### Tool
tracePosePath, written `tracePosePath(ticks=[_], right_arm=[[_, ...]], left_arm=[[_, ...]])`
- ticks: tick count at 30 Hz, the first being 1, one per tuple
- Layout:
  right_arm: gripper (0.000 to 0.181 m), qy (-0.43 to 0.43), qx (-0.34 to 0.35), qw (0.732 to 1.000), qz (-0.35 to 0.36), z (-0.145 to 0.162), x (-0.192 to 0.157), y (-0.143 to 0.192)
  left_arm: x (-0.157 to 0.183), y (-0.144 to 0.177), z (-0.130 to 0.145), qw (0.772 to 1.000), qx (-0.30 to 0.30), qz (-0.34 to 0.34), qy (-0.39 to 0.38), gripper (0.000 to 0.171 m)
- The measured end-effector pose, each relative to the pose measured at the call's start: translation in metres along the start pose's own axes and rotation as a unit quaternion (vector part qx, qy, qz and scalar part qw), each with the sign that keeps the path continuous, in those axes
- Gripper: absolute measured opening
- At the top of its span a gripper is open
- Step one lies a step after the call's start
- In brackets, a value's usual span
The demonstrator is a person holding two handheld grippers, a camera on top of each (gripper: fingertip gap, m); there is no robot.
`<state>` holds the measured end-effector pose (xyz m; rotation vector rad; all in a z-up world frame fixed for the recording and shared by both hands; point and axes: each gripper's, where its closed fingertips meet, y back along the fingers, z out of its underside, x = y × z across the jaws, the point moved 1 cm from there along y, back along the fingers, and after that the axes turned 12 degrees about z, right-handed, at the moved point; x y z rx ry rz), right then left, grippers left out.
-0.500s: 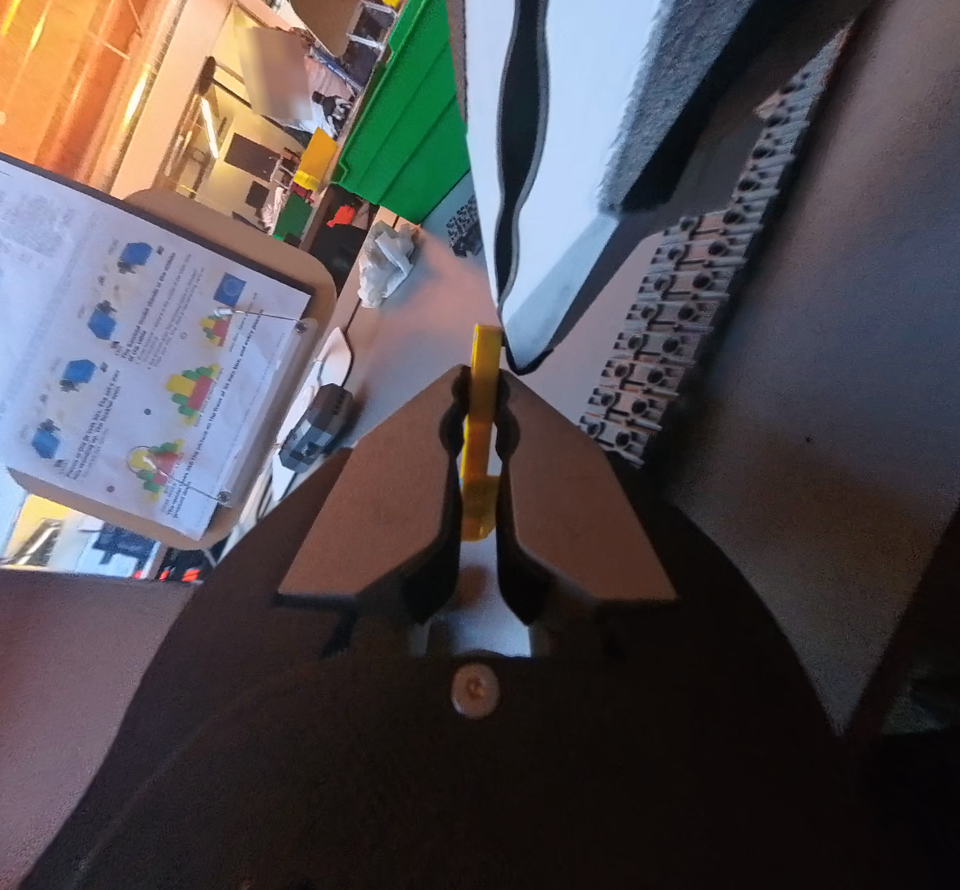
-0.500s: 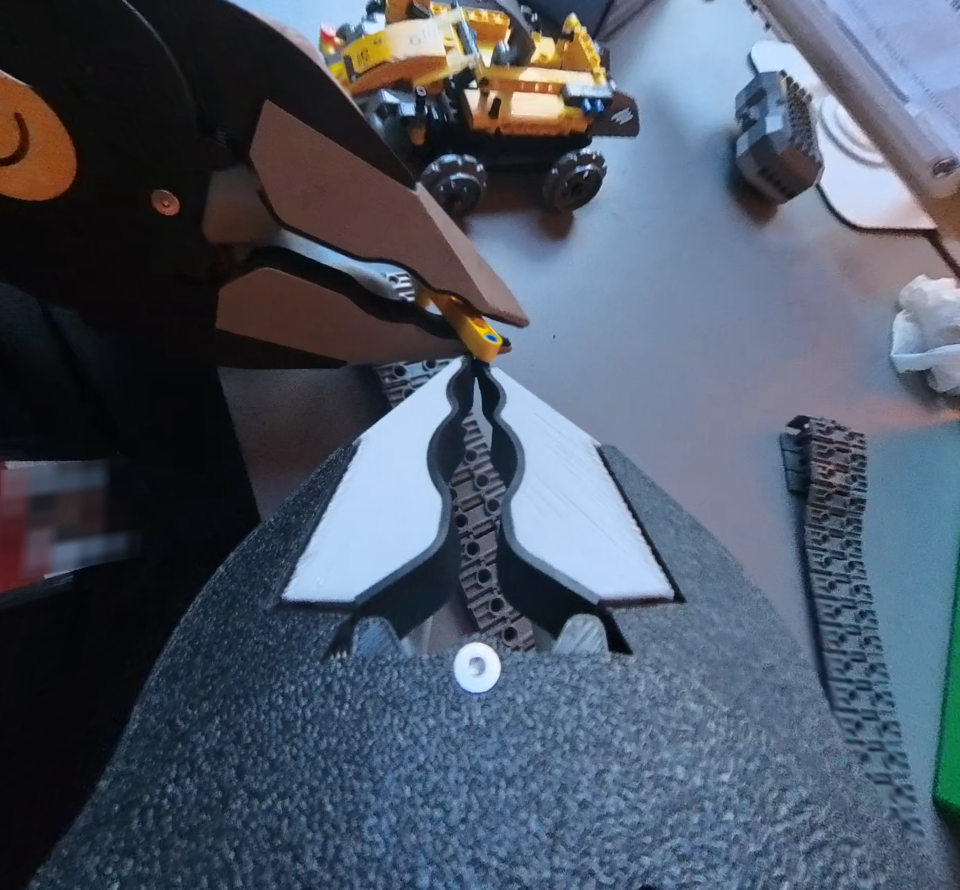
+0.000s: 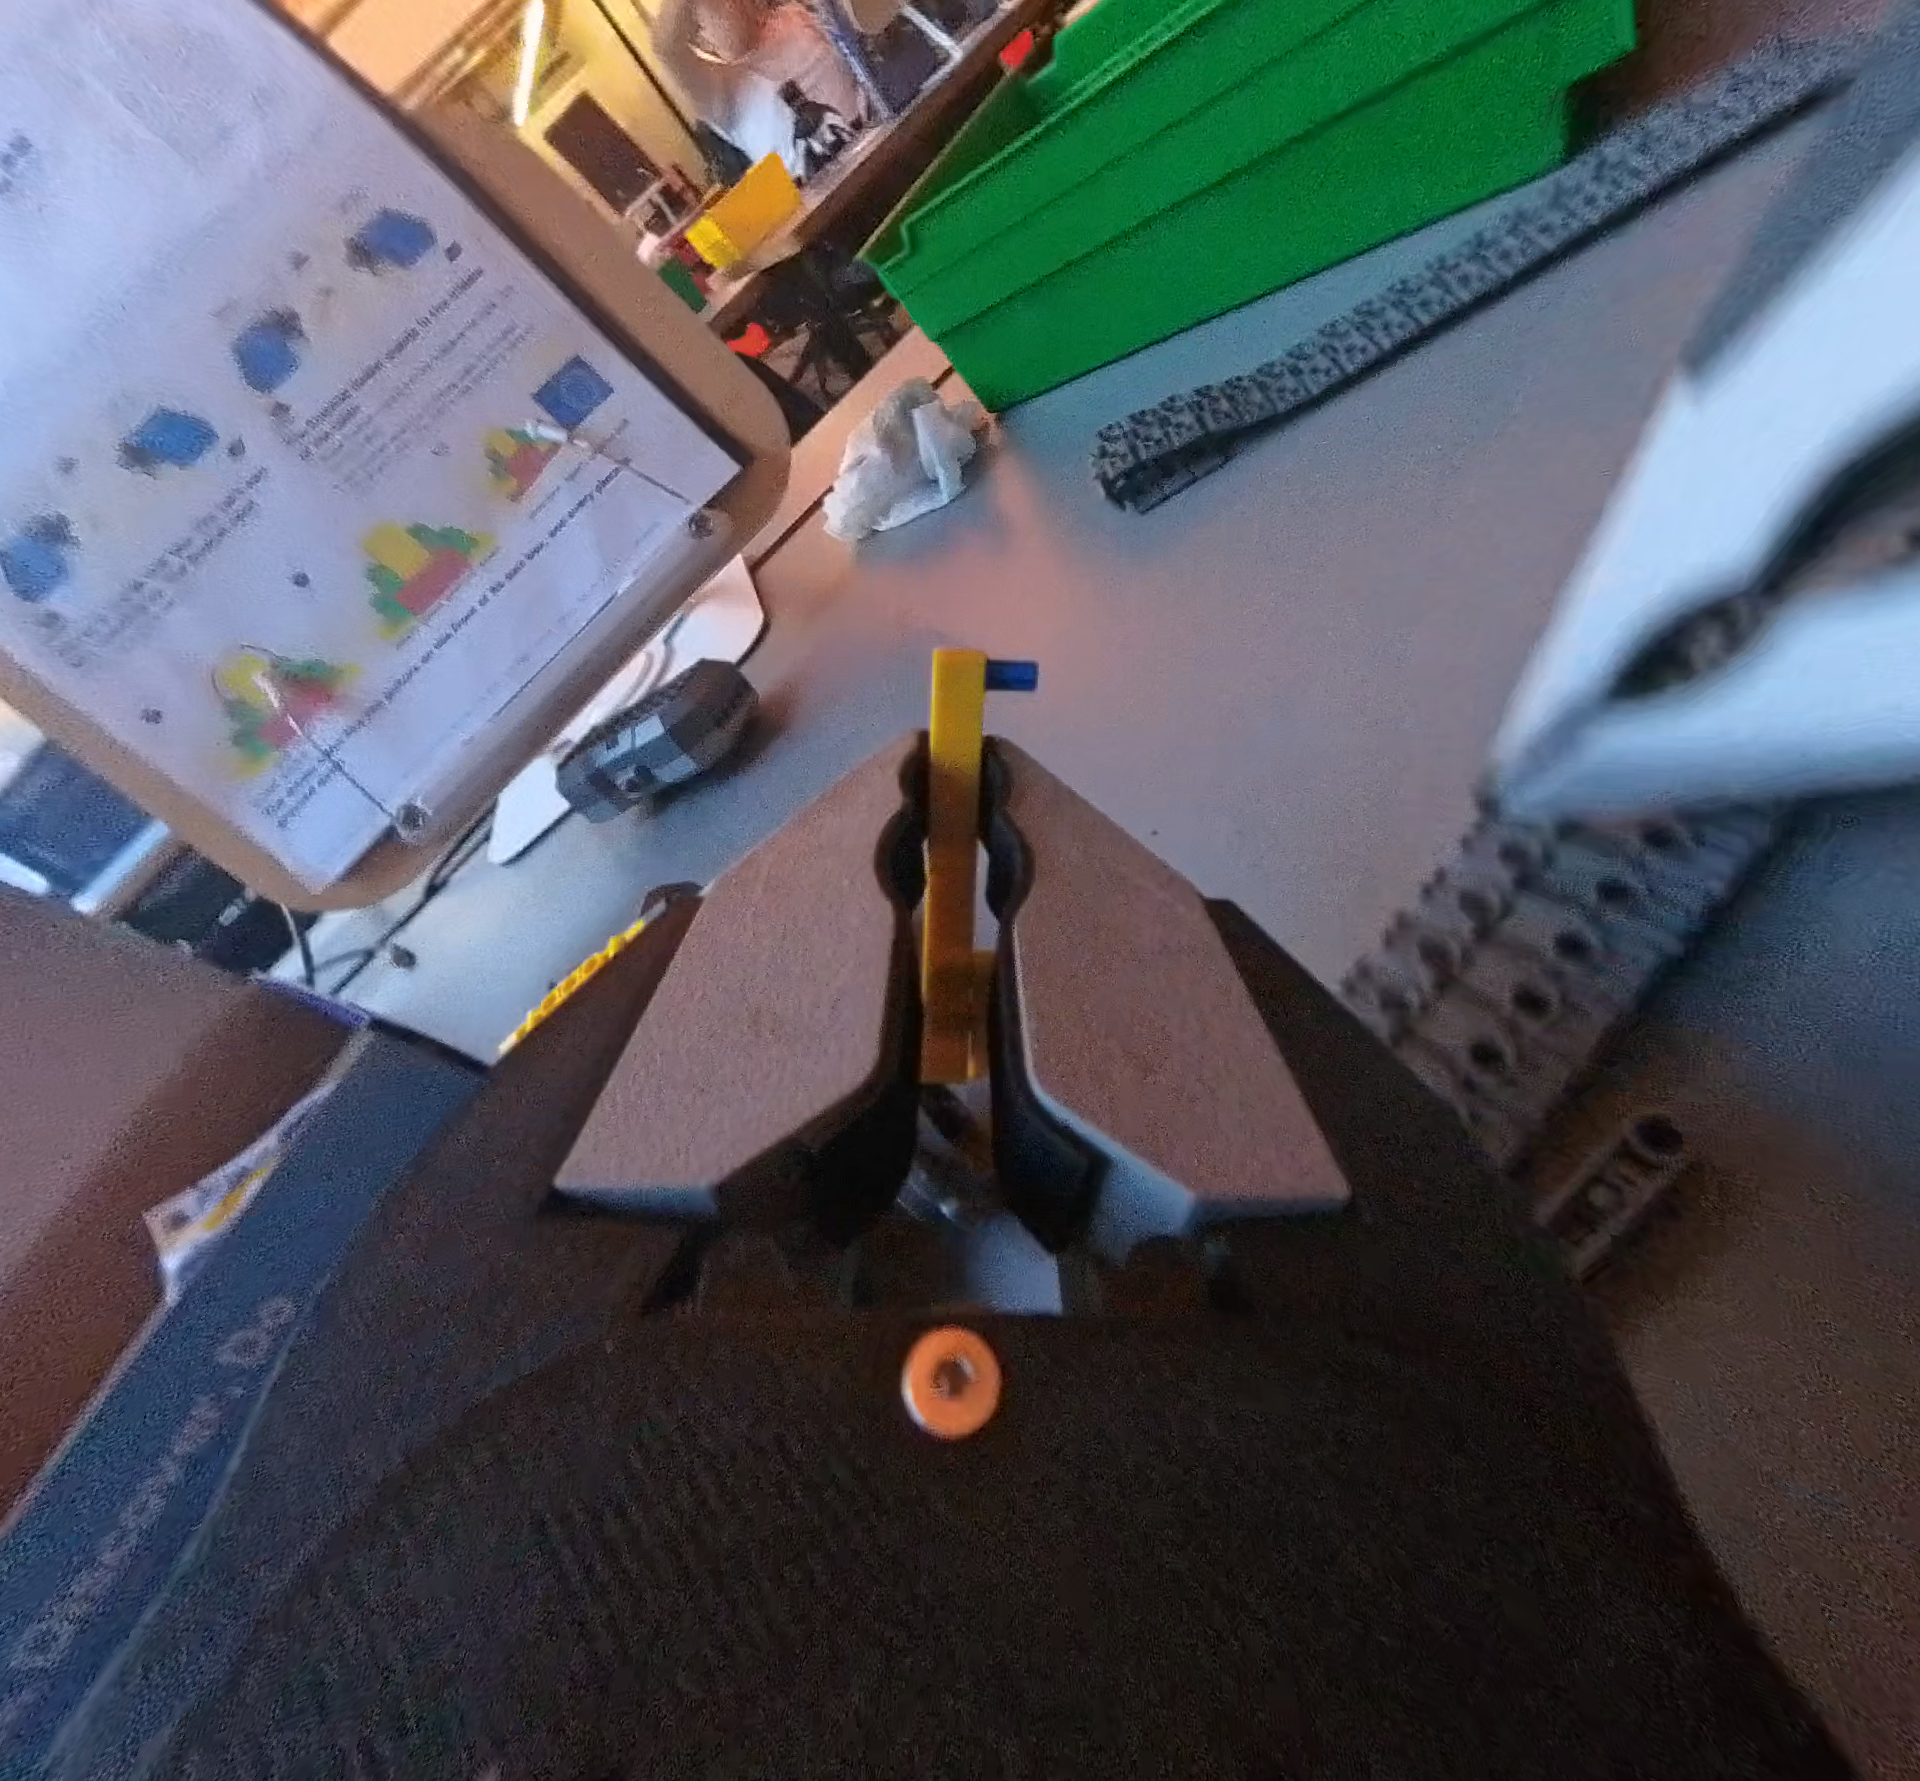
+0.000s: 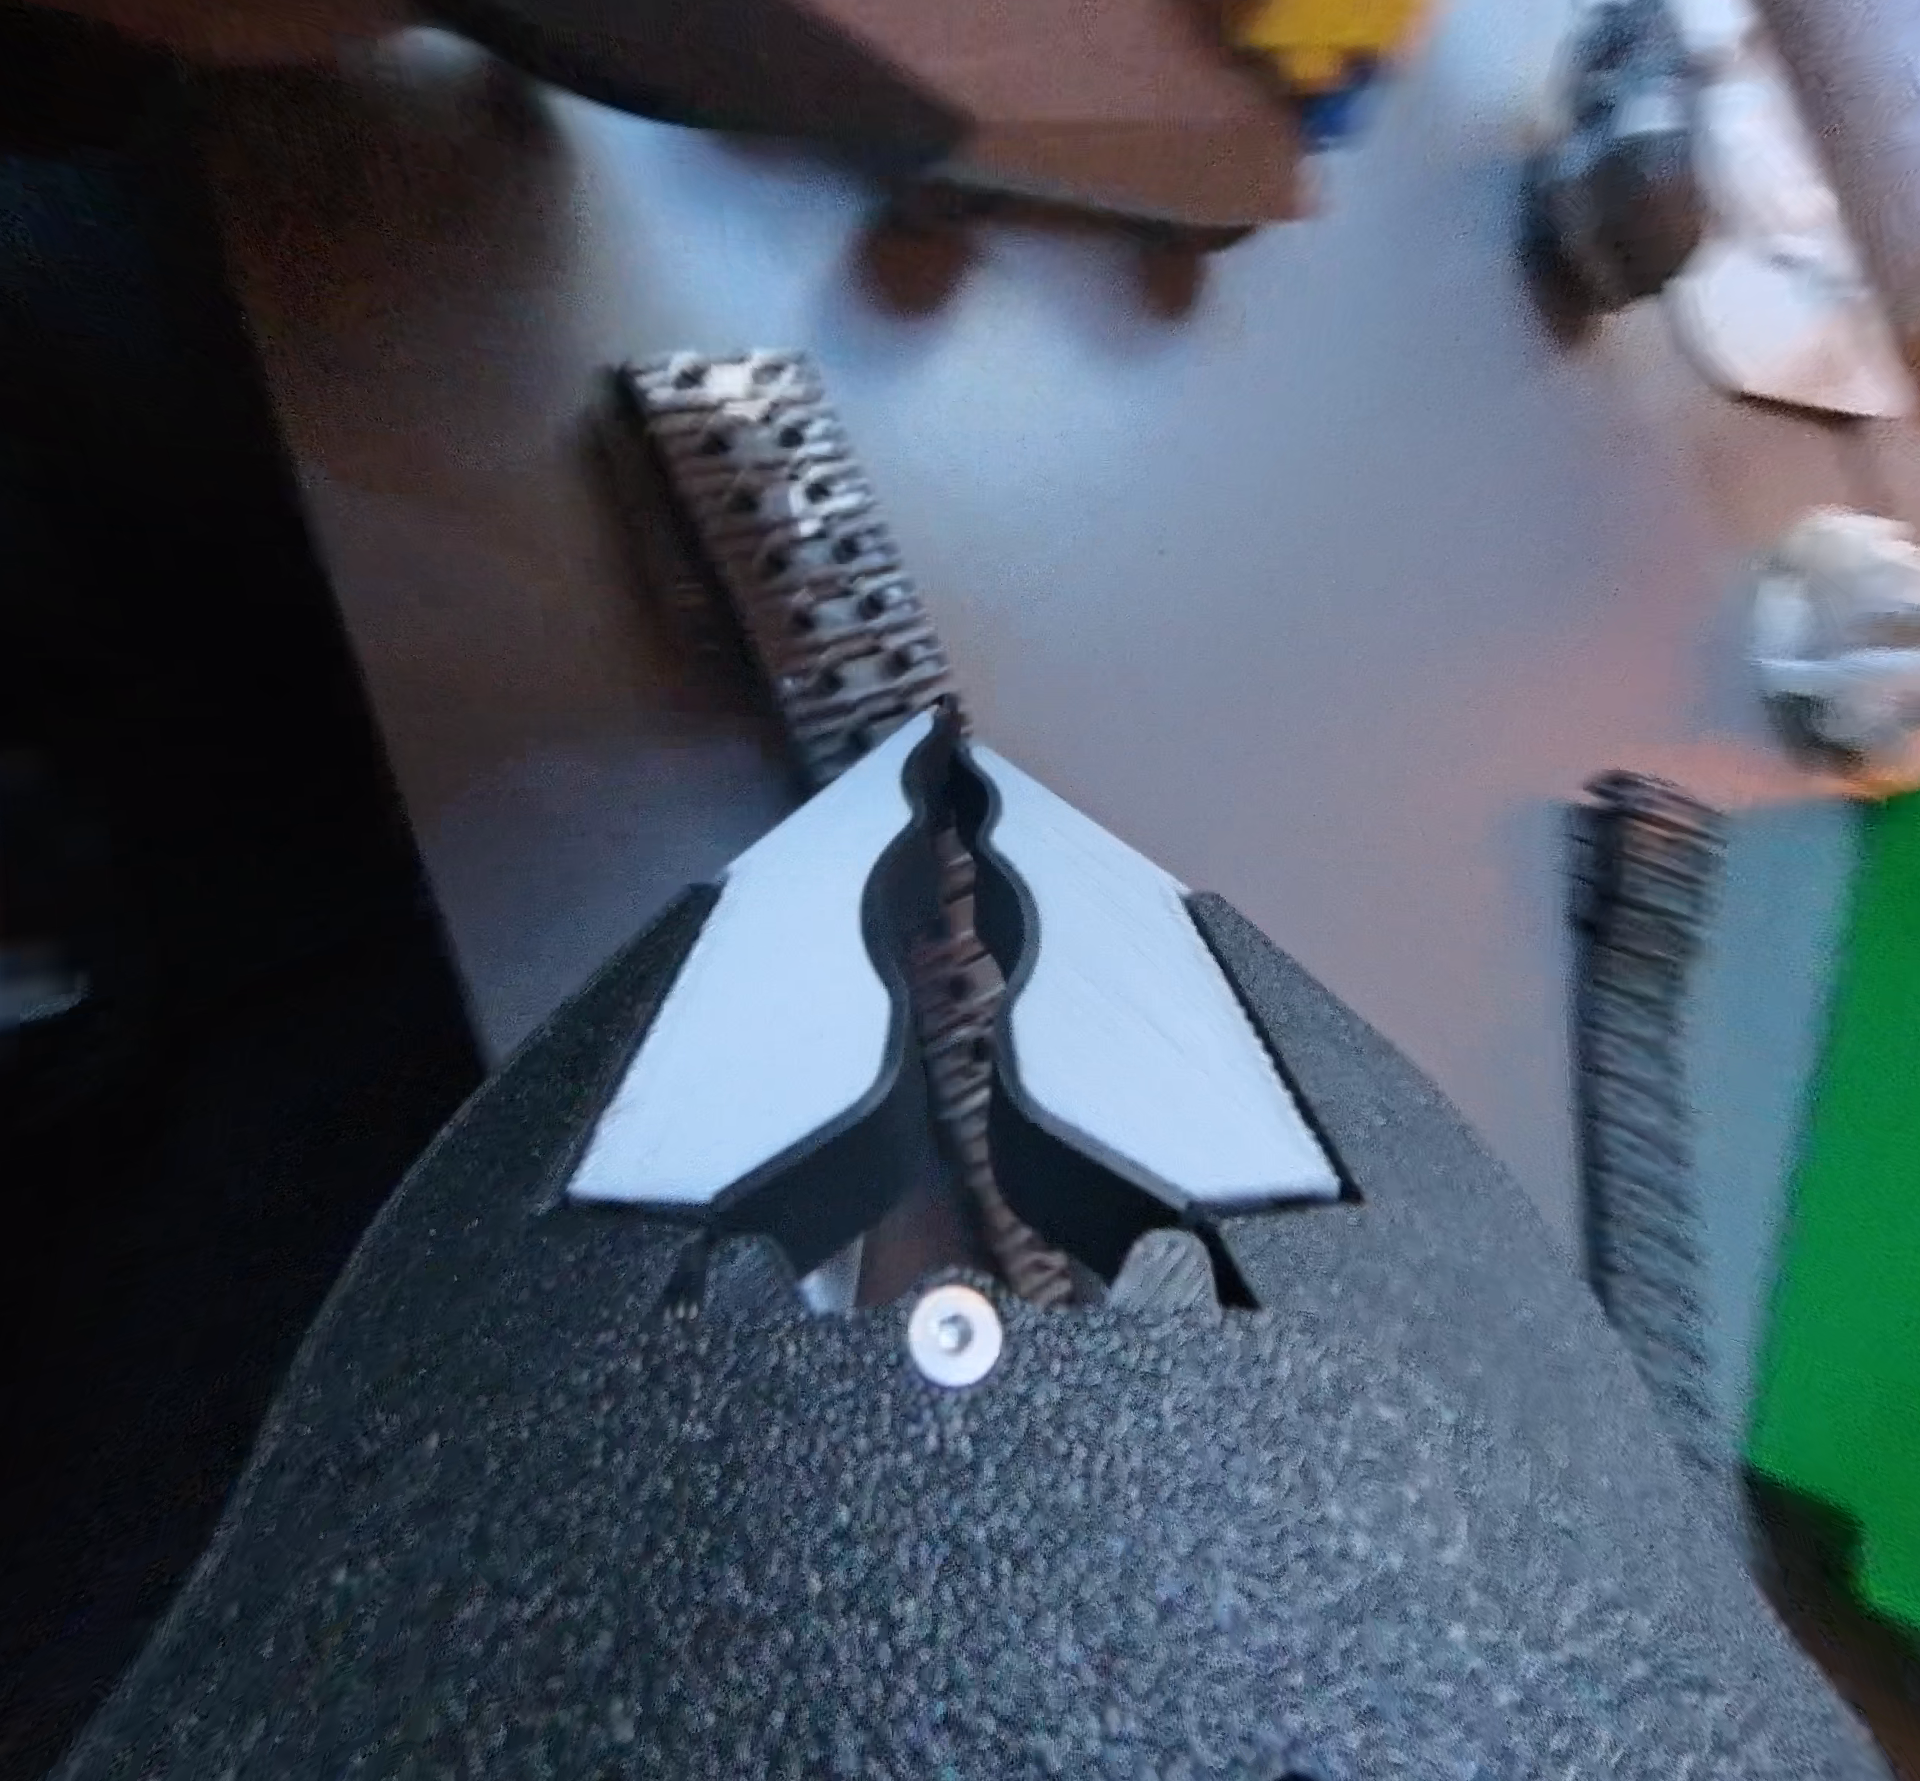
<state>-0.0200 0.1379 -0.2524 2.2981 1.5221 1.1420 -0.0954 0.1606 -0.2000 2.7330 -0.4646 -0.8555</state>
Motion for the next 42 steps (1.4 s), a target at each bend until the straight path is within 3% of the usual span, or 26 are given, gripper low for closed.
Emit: tracePosePath(ticks=[2,4,7,10,16,20,25,32,37,42], right_arm=[[0.000,-0.075,0.048,0.996,0.000,-0.017,0.023,0.012],[0.000,-0.087,0.055,0.994,0.027,-0.017,0.044,0.011],[0.000,-0.132,0.079,0.987,0.048,-0.017,0.062,0.006],[0.000,-0.193,0.099,0.976,0.009,-0.020,0.059,0.009],[0.009,-0.199,0.088,0.976,-0.006,-0.007,0.057,0.032],[0.018,-0.234,0.130,0.961,-0.073,-0.017,0.043,0.045],[0.028,-0.135,0.148,0.976,-0.088,-0.021,0.023,0.051],[0.027,0.026,0.130,0.991,0.011,-0.022,0.021,0.048],[0.019,0.190,0.097,0.976,0.043,-0.019,0.010,0.042],[0.014,0.264,0.079,0.961,0.030,-0.015,0.009,0.045]], left_arm=[[0.020,-0.001,-0.008,0.998,0.004,0.011,-0.066,0.006],[0.027,-0.007,-0.007,0.994,-0.014,0.004,-0.107,0.006],[0.018,-0.006,-0.004,0.998,-0.004,0.016,-0.062,0.006],[0.018,-0.007,-0.004,0.998,-0.004,0.017,-0.062,0.006],[0.027,-0.008,-0.006,0.996,0.000,0.033,-0.081,0.006],[0.039,-0.010,-0.007,0.991,0.000,0.051,-0.122,0.006],[0.060,-0.010,-0.012,0.975,0.011,0.066,-0.210,0.006],[0.070,-0.009,-0.014,0.952,0.011,0.034,-0.304,0.006],[0.074,-0.009,-0.015,0.950,0.014,0.040,-0.309,0.006],[0.082,-0.006,-0.019,0.941,0.030,0.041,-0.336,0.006]])
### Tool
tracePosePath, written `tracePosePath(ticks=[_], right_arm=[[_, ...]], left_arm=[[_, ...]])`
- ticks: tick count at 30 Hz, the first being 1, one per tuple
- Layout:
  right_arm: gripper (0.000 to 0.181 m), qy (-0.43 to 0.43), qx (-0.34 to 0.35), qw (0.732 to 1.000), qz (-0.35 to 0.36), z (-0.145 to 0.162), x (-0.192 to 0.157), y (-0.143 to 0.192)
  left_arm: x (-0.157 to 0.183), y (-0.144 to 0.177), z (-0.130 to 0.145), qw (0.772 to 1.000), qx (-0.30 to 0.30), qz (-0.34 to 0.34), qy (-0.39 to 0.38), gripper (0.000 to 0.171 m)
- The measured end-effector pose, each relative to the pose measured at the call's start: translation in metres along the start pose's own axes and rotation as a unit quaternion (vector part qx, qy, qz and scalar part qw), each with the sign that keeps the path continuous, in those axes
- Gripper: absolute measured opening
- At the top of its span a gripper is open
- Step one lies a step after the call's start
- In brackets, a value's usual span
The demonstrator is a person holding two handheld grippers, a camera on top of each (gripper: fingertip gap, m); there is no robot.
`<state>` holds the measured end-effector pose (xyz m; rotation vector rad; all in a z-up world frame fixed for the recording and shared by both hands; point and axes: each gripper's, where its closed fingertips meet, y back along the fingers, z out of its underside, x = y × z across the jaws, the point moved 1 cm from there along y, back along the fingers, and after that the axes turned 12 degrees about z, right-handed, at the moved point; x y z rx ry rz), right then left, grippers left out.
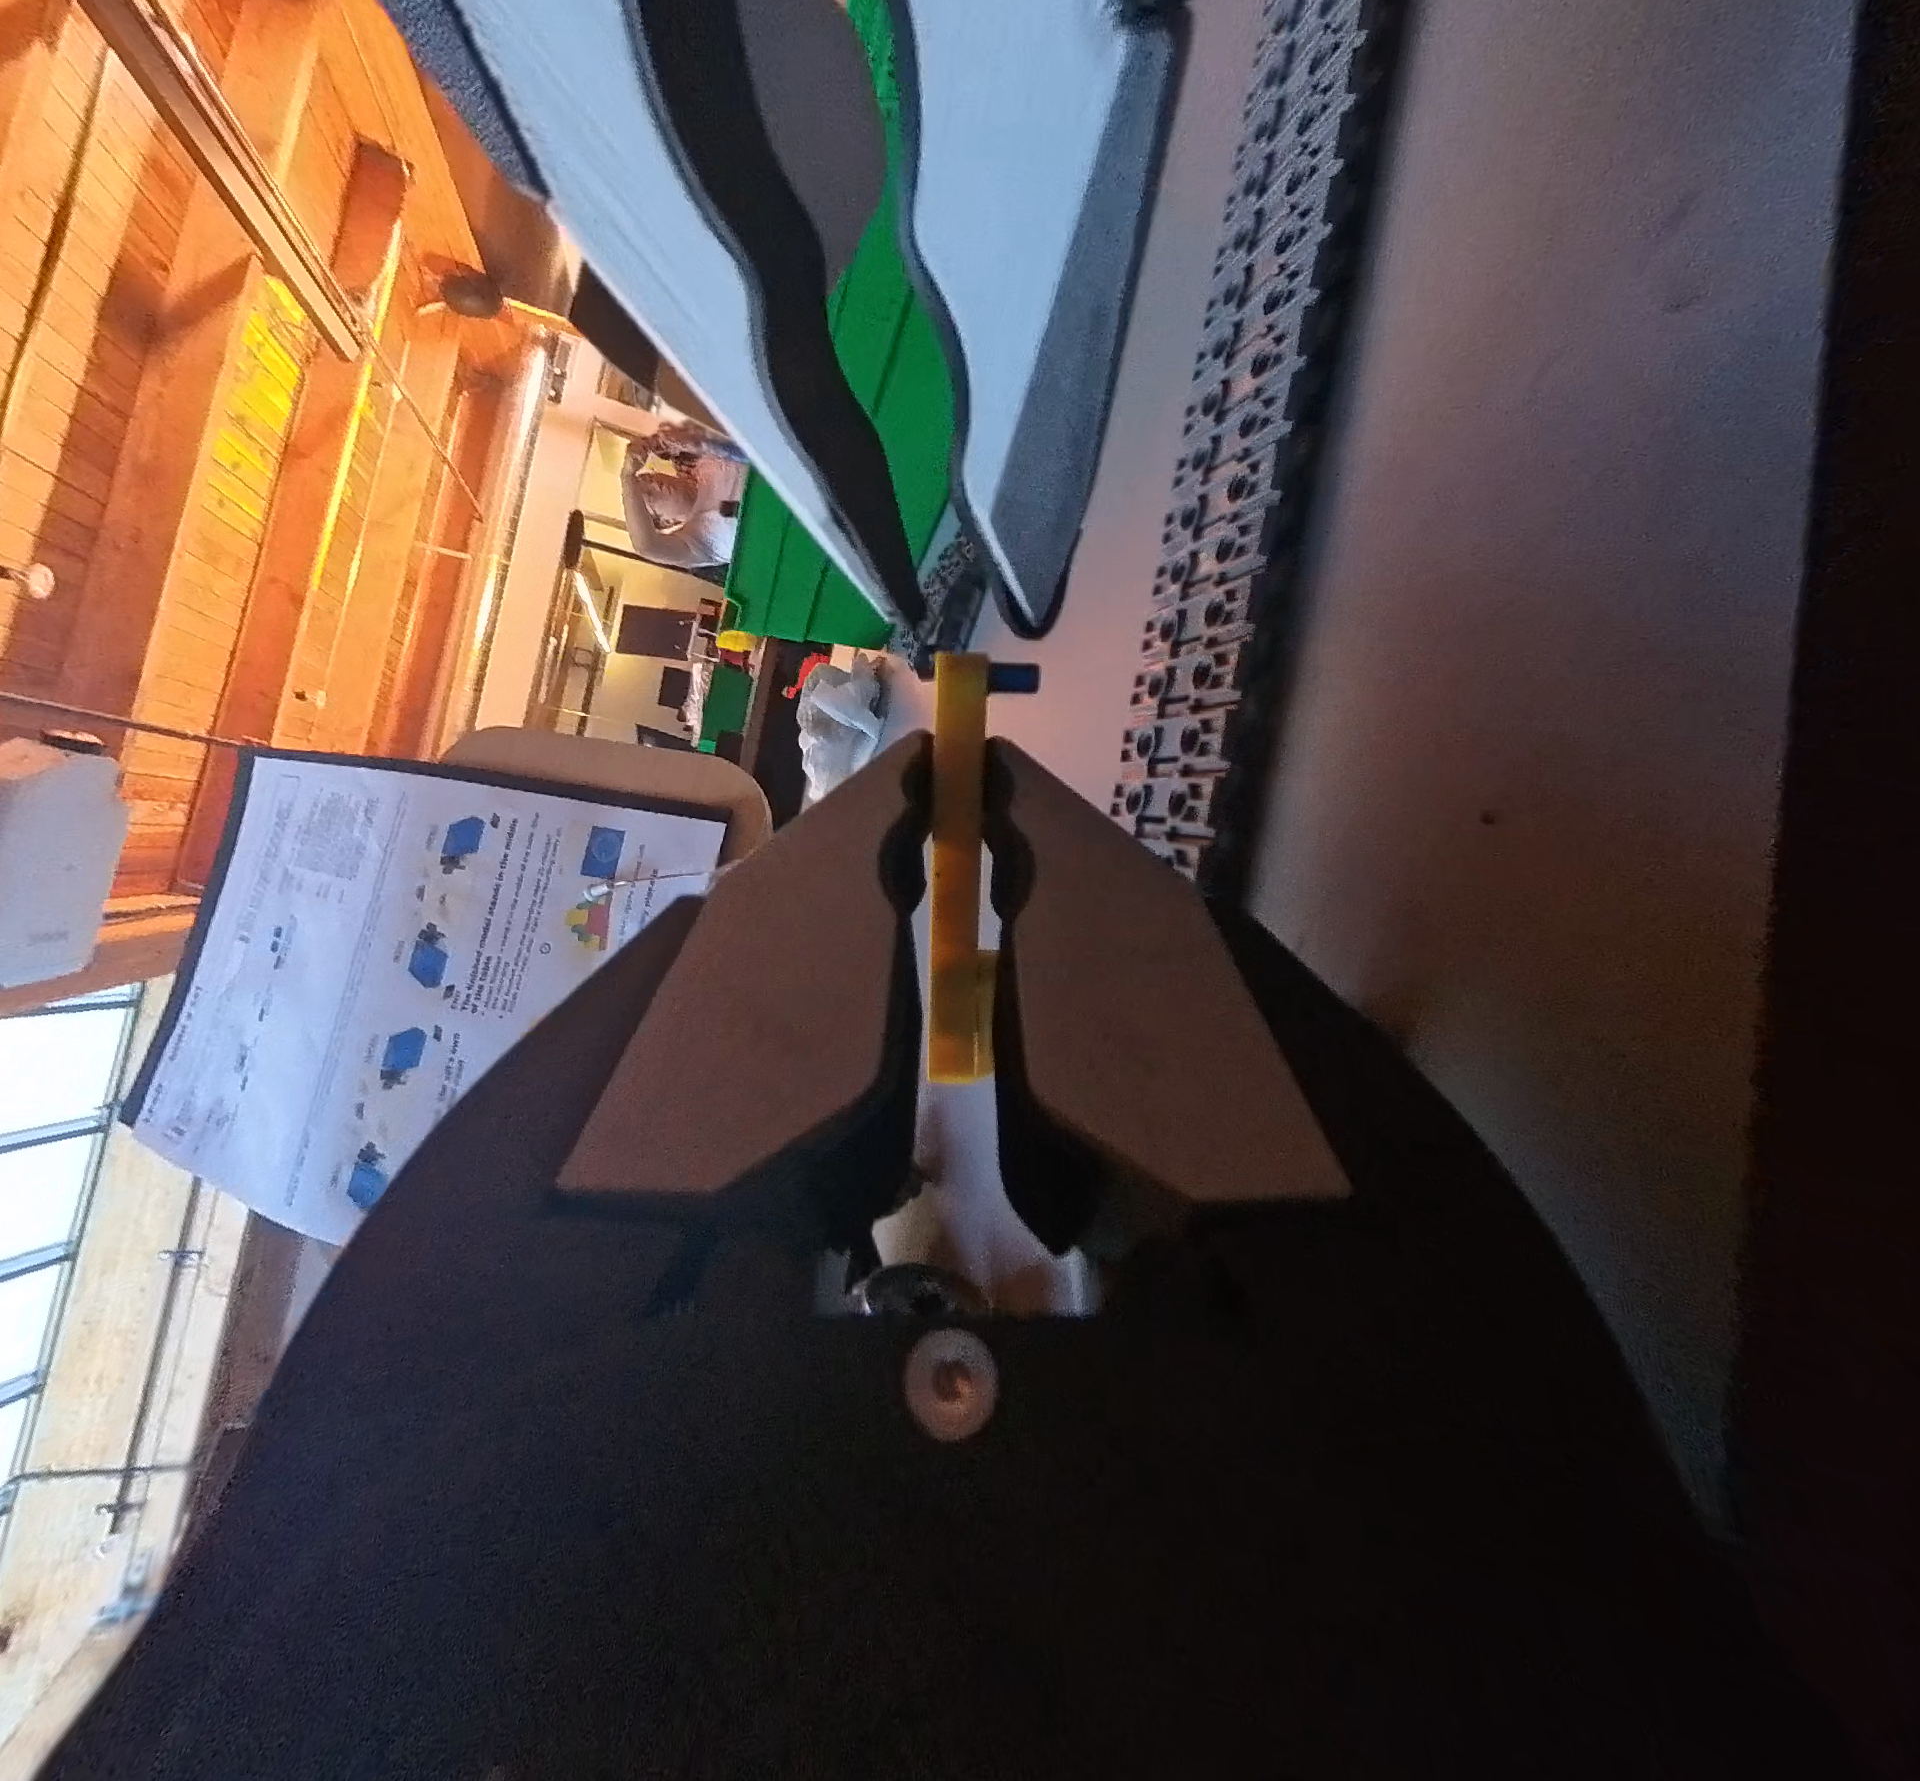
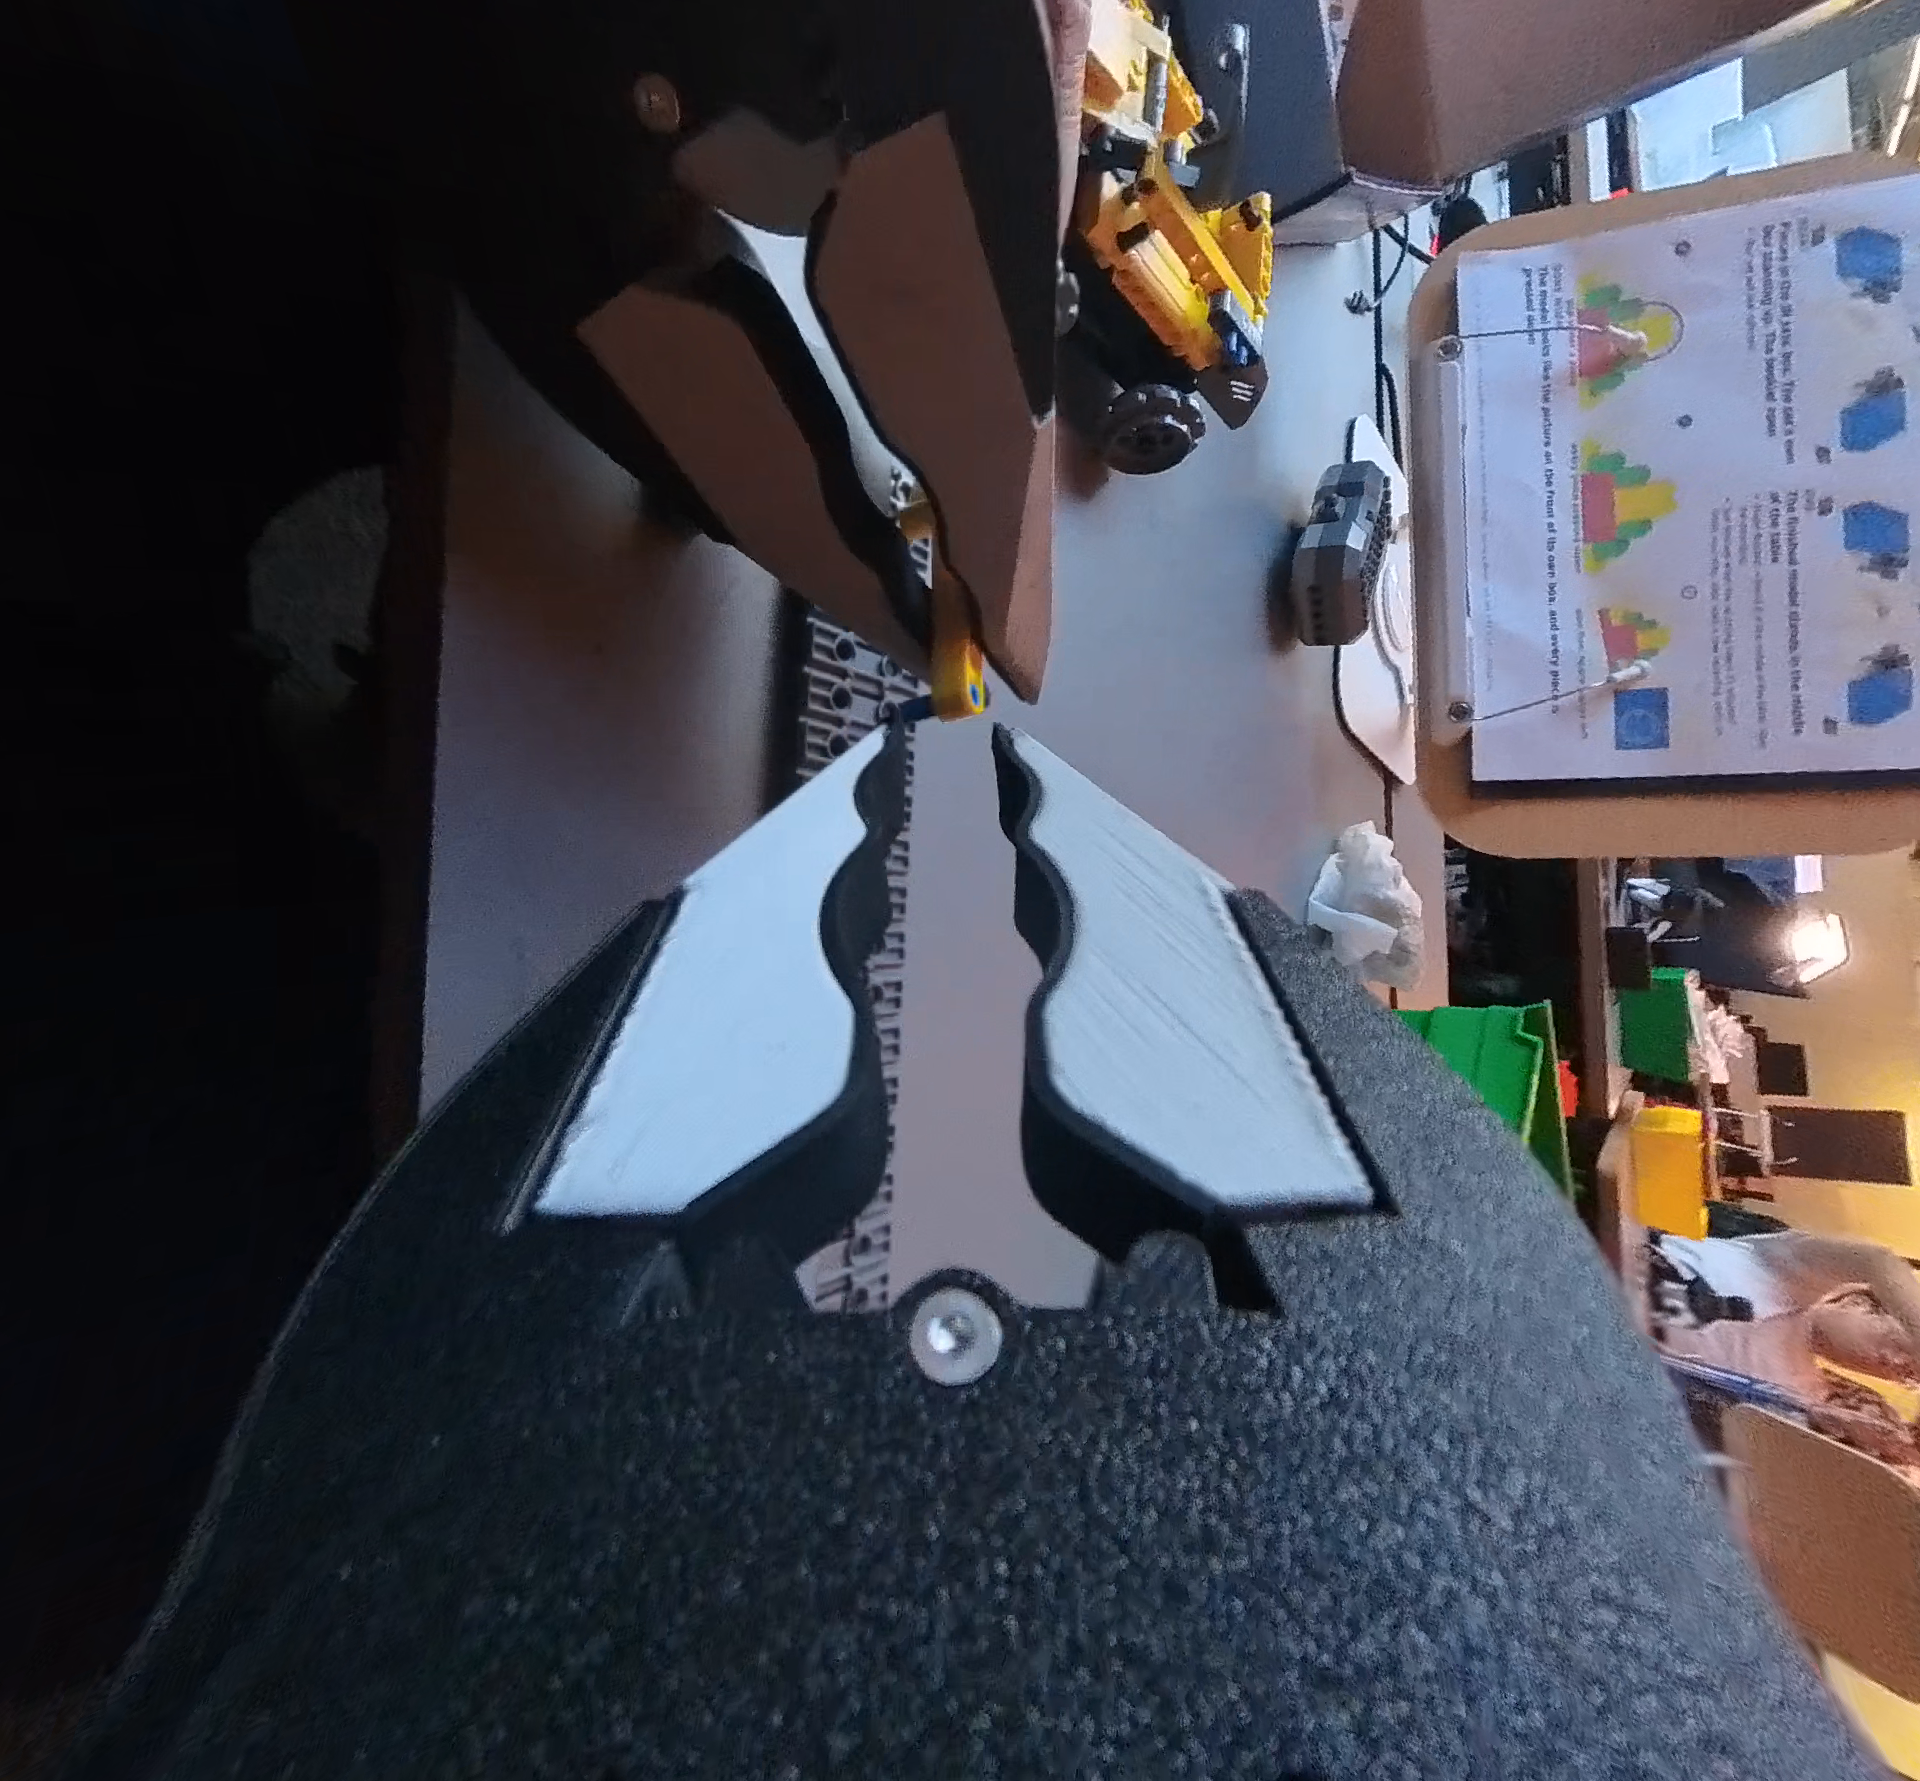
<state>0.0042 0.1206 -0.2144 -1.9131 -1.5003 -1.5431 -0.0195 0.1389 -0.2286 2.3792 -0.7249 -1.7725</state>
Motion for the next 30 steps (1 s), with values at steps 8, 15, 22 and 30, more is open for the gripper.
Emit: tracePosePath(ticks=[8,15,22,30], right_arm=[[0.012,0.063,-0.001,0.998,0.001,0.000,-0.009,0.004],[0.007,0.090,0.018,0.996,-0.007,-0.002,-0.013,0.010],[0.003,0.090,0.030,0.995,-0.011,-0.002,-0.015,0.013],[0.005,0.112,0.062,0.991,-0.028,-0.006,-0.027,0.018]], left_arm=[[0.003,0.003,-0.009,0.999,0.023,-0.004,-0.043,0.006],[0.009,0.004,-0.016,0.998,0.045,0.014,-0.049,0.005],[0.011,0.006,-0.020,0.997,0.058,0.019,-0.050,0.006],[0.026,0.009,-0.025,0.993,0.085,0.073,-0.043,0.005]])
